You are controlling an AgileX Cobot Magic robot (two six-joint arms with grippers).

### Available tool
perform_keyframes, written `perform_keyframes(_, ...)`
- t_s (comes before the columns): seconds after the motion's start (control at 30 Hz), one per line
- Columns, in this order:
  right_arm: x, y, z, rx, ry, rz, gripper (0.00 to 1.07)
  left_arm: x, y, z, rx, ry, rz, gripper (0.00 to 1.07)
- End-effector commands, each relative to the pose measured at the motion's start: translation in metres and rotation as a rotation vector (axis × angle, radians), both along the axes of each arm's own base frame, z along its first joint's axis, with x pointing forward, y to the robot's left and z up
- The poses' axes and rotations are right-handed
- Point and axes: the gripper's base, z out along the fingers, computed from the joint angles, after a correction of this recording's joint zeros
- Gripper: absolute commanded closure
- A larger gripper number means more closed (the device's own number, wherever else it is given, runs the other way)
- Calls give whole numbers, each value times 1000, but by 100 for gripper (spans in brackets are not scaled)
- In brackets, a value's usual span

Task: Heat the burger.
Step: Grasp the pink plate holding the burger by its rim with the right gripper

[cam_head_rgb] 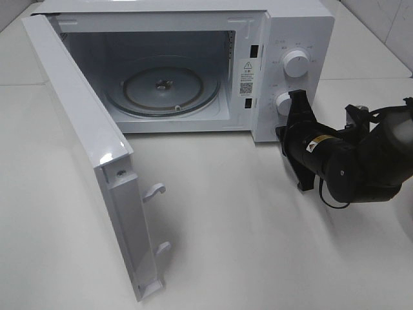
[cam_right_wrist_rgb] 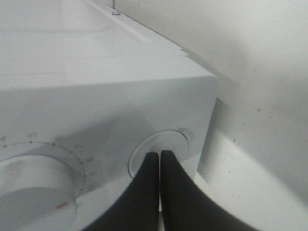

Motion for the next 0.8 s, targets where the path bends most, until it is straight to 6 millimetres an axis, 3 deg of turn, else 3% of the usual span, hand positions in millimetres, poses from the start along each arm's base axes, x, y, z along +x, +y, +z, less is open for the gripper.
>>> perform_keyframes(0.03,-3,0,3,5,-8,12,107,-2,0,0,-6,-28,3,7)
perform_keyframes(0.57,-28,-11,18,-62,-18,43,107,-2,0,0,-6,-28,3,7)
perform_keyframes(0.8,-49,-17,34,-385,18,232,107,-2,0,0,-6,-28,3,7)
